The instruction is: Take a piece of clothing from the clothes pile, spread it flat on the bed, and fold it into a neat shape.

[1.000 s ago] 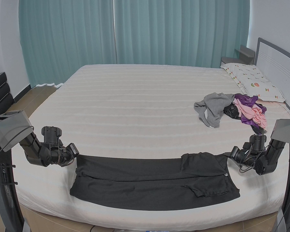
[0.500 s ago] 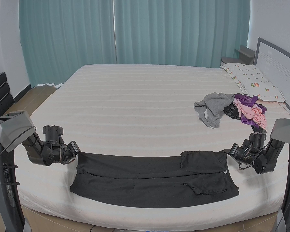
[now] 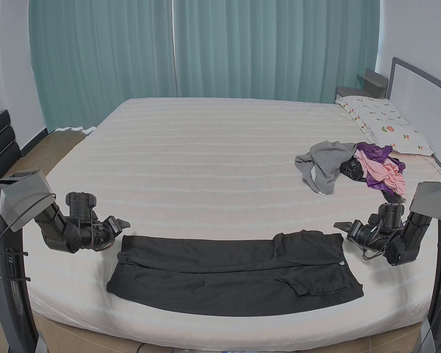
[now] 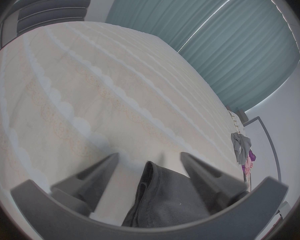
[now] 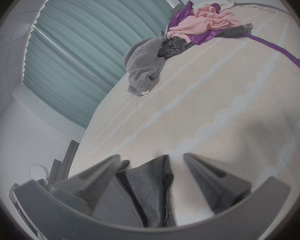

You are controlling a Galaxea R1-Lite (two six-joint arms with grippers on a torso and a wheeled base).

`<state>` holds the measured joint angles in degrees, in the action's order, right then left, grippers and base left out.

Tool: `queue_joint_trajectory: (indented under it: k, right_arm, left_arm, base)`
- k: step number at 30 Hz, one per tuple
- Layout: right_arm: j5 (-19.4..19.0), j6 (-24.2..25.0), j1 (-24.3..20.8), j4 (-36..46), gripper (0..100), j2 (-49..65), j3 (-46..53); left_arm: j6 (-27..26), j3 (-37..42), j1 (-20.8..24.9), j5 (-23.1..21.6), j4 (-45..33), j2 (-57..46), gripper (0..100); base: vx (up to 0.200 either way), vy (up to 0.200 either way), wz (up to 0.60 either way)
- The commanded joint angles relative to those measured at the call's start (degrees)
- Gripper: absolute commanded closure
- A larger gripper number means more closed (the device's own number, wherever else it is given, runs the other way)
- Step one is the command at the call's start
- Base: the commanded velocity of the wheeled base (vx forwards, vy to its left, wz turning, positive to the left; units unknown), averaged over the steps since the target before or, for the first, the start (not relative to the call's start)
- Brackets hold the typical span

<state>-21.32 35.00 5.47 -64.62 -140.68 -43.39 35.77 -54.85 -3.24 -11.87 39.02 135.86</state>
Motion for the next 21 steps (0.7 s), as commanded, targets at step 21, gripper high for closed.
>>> queue_joint_trajectory:
  k: [21]
  right_arm:
    - [-0.5,5.4,0.2,-5.5,0,3.6,7.6]
  left_arm:
    - [16.9,6.9,7.5,-0.1,0.0,-12.0,0]
  base:
    - [0.0,0.0,0.0]
